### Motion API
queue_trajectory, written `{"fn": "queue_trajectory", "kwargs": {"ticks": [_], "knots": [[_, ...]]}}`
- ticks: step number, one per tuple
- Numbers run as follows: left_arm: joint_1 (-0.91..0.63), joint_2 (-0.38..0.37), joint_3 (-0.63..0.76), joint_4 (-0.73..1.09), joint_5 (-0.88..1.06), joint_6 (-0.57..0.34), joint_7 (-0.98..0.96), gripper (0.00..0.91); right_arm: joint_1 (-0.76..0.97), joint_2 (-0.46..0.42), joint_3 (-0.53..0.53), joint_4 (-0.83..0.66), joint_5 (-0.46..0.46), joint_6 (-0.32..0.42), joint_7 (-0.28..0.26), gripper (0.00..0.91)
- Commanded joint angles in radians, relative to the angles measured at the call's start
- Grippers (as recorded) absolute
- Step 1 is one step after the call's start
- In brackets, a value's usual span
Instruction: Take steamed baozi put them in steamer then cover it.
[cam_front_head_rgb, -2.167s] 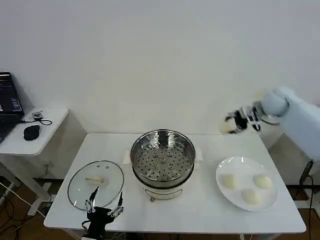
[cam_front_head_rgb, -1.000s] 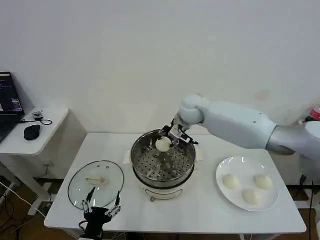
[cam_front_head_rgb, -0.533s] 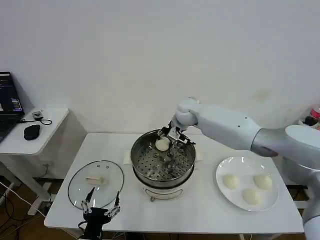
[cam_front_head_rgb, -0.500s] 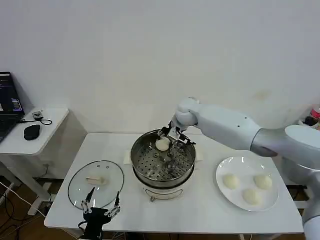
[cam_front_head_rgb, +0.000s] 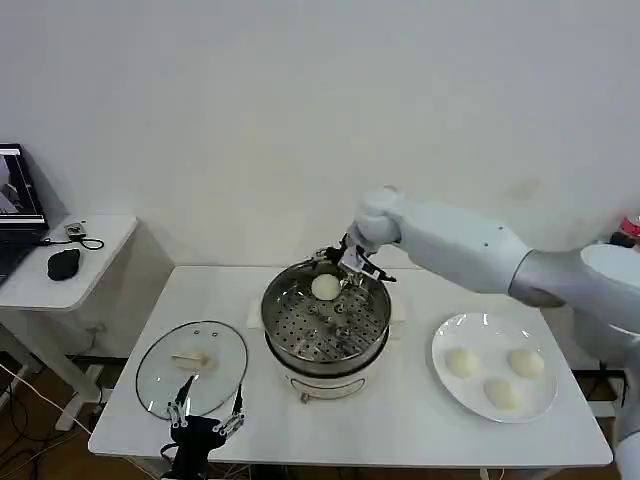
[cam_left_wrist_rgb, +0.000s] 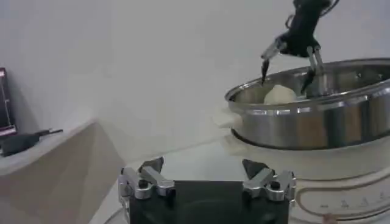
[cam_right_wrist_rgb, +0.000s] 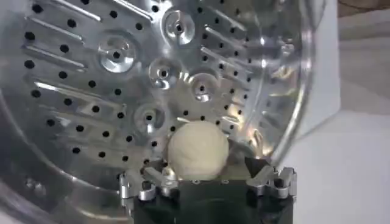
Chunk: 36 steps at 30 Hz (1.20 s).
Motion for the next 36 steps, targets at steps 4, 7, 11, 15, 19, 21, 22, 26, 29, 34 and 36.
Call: {"fn": "queue_trajectory", "kwargs": {"ticks": [4, 7, 11, 15, 19, 21, 22, 26, 29, 34, 36], "knots": [[-0.001, 0.013, 0.006, -0.005, -0.002, 0.003, 0.003, 0.907, 0.221, -0.213, -0.087, 0.226, 0.21, -0.192, -0.037, 0.907], [-0.006, 0.02, 0.013, -0.008, -0.002, 0.007, 0.005, 0.907, 0.283, -0.33, -0.139, 0.283, 0.129, -0.32, -0.077, 0.907], [-0.023, 0.021, 0.032, -0.013, 0.0, 0.014, 0.009, 0.907, 0.31, -0.499, -0.185, 0.333, 0.132, -0.419, -0.077, 0.907], [-0.036, 0.029, 0.044, -0.019, 0.0, 0.021, 0.012, 0.907, 0.244, -0.639, -0.205, 0.414, 0.152, -0.484, -0.045, 0.907], [-0.038, 0.027, 0.058, -0.008, 0.009, 0.022, 0.013, 0.907, 0.114, -0.727, -0.156, 0.478, 0.13, -0.54, -0.025, 0.907], [-0.036, 0.023, 0.069, -0.002, 0.019, 0.022, 0.013, 0.907, 0.034, -0.764, -0.099, 0.491, 0.126, -0.544, -0.019, 0.907], [-0.036, 0.022, 0.071, 0.001, 0.021, 0.021, 0.013, 0.907, -0.046, -0.785, -0.068, 0.497, 0.135, -0.548, -0.015, 0.907], [-0.038, 0.02, 0.073, 0.011, 0.025, 0.022, 0.013, 0.907, -0.24, -0.805, 0.109, 0.485, 0.145, -0.544, -0.015, 0.907], [-0.039, 0.018, 0.071, 0.015, 0.03, 0.026, 0.014, 0.907, -0.319, -0.793, 0.171, 0.467, 0.137, -0.544, -0.021, 0.907], [-0.038, 0.008, 0.077, 0.018, 0.033, 0.033, 0.013, 0.907, -0.505, -0.77, 0.272, 0.435, 0.113, -0.561, -0.016, 0.907], [-0.037, 0.005, 0.079, 0.023, 0.034, 0.033, 0.013, 0.907, -0.525, -0.755, 0.272, 0.419, 0.104, -0.564, -0.018, 0.907]]}}
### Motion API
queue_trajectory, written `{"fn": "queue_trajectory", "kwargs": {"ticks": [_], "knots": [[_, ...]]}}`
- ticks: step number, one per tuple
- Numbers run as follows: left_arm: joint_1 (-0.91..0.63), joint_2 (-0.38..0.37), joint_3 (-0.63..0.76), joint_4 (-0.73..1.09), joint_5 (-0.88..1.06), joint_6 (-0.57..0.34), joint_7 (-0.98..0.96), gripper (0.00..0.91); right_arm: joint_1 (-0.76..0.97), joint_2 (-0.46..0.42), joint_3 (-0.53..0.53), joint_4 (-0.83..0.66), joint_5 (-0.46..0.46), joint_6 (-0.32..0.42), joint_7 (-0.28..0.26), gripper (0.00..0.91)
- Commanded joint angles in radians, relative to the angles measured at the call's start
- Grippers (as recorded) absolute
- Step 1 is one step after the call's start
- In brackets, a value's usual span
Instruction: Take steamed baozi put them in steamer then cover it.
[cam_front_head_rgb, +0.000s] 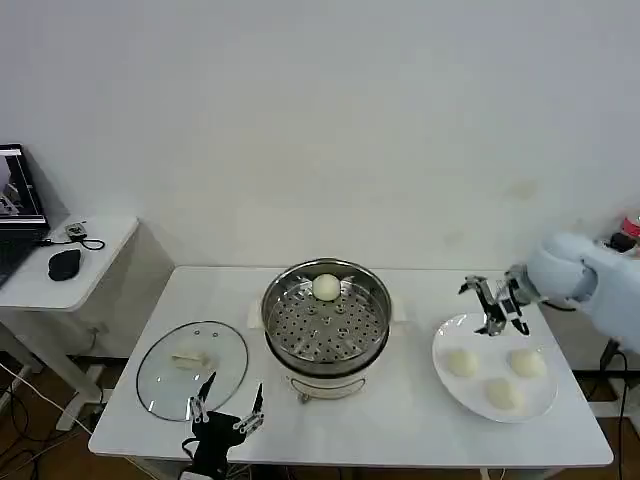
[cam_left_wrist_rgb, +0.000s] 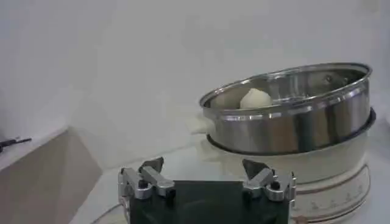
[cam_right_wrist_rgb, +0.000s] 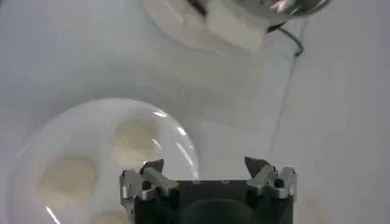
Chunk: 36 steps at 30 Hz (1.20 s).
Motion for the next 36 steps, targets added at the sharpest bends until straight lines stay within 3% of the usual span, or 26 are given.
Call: {"fn": "queue_trajectory", "kwargs": {"ticks": [1, 11, 25, 36], "knots": [[0.0, -0.002, 0.004, 0.006, 0.003, 0.001, 0.0, 0.907, -0.217, -0.052, 0.126, 0.01, -0.006, -0.038, 0.005, 0.907], [0.008, -0.002, -0.005, -0.002, -0.004, 0.004, -0.003, 0.907, -0.267, 0.059, 0.172, -0.162, -0.032, -0.032, -0.011, 0.907], [0.02, 0.004, -0.026, -0.007, -0.006, 0.003, -0.003, 0.907, -0.299, 0.18, 0.197, -0.265, -0.054, -0.019, -0.007, 0.907], [0.018, 0.0, -0.026, -0.002, -0.005, 0.002, -0.003, 0.907, -0.295, 0.219, 0.195, -0.296, -0.062, -0.041, 0.0, 0.685]]}}
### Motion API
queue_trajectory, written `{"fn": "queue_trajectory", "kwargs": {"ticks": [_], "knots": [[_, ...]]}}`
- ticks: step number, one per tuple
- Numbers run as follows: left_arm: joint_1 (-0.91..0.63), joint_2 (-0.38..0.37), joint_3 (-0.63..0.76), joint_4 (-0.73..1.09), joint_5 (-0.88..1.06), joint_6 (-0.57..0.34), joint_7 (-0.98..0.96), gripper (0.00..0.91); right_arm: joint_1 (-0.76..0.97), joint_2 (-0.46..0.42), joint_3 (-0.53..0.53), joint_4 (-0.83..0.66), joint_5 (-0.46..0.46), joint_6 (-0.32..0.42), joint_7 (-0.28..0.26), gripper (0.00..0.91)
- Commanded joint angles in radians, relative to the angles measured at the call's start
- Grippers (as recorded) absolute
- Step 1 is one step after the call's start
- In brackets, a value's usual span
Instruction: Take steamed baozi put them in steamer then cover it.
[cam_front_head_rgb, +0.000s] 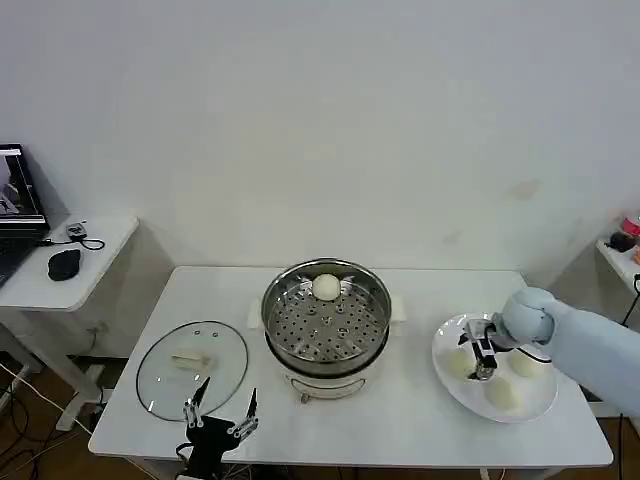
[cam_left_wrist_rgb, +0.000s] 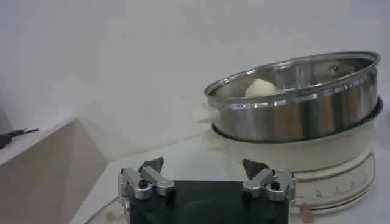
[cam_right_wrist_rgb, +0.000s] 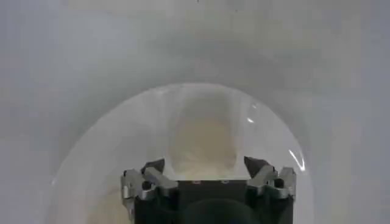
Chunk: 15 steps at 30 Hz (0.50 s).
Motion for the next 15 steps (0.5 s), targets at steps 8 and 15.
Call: {"fn": "queue_trajectory", "kwargs": {"ticks": [8, 15], "knots": [[0.005, 0.004, -0.004, -0.005, 0.0, -0.001, -0.001, 0.907, 0.001, 0.03, 0.012, -0.028, 0.011, -0.012, -0.005, 0.605], [0.016, 0.011, -0.009, -0.014, -0.001, -0.001, 0.0, 0.907, 0.166, -0.031, -0.047, 0.049, 0.065, -0.016, -0.021, 0.615]]}}
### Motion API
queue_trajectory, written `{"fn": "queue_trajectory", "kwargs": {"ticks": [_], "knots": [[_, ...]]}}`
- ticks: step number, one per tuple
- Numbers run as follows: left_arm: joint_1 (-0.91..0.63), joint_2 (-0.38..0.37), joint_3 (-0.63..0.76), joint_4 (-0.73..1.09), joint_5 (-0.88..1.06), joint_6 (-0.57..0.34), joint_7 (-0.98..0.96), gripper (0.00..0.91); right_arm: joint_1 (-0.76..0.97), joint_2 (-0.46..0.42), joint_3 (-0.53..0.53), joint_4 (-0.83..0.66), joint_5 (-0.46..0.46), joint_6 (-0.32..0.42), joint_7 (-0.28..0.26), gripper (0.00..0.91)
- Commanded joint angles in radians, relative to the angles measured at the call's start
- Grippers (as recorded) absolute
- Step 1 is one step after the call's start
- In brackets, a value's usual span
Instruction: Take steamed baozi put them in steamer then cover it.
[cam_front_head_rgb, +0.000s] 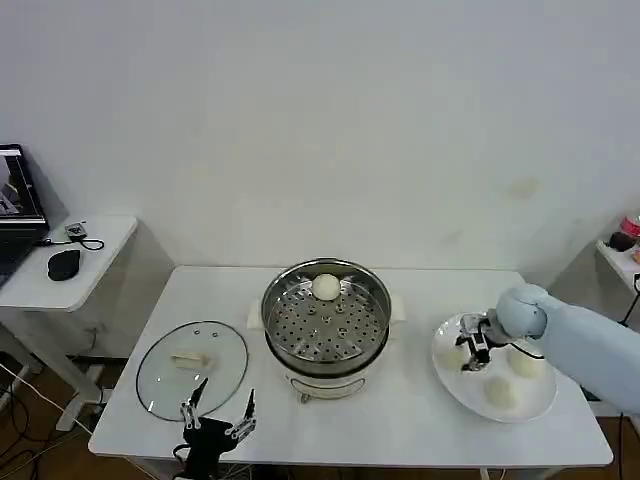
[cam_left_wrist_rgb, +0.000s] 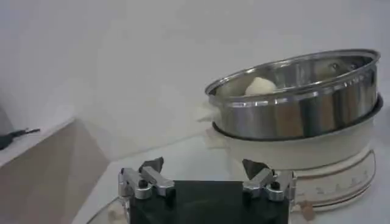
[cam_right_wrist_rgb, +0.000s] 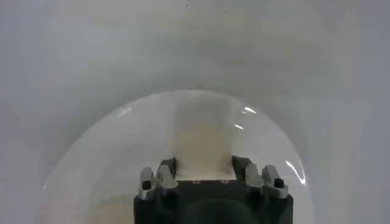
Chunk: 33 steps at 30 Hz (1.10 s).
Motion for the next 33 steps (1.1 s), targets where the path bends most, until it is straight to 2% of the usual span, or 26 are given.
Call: {"fn": "queue_trajectory", "kwargs": {"ticks": [1, 6, 8, 10, 12, 15, 24, 29, 33], "knots": [[0.0, 0.001, -0.001, -0.001, -0.001, -0.001, 0.0, 0.907, 0.127, -0.031, -0.027, 0.041, 0.04, -0.002, -0.005, 0.615], [-0.004, 0.007, -0.009, 0.008, -0.011, -0.003, -0.001, 0.907, 0.318, -0.061, -0.103, 0.095, 0.119, -0.011, -0.011, 0.615], [-0.005, 0.008, -0.015, 0.009, -0.02, -0.004, -0.002, 0.907, 0.432, -0.054, -0.174, 0.121, 0.156, -0.018, -0.013, 0.615], [-0.007, 0.008, -0.023, 0.005, -0.038, -0.004, -0.007, 0.907, 0.566, -0.028, -0.24, 0.152, 0.209, -0.03, -0.011, 0.615], [-0.008, 0.005, -0.033, 0.001, -0.06, -0.003, -0.013, 0.907, 0.616, -0.005, -0.264, 0.17, 0.24, -0.041, -0.009, 0.615], [-0.009, 0.001, -0.051, -0.007, -0.095, 0.0, -0.026, 0.907, 0.712, 0.074, -0.31, 0.219, 0.337, -0.083, 0.011, 0.625], [-0.024, -0.024, -0.077, -0.02, -0.234, 0.022, -0.04, 0.907, 0.697, 0.269, -0.348, 0.299, 0.548, -0.242, 0.092, 0.625], [-0.041, 0.009, -0.143, 0.018, -0.43, 0.015, -0.021, 0.907, 0.643, 0.358, -0.351, 0.265, 0.602, -0.281, 0.131, 0.625], [-0.039, 0.045, -0.179, 0.04, -0.465, -0.002, 0.016, 0.907, 0.606, 0.417, -0.344, 0.224, 0.616, -0.292, 0.154, 0.635]]}}
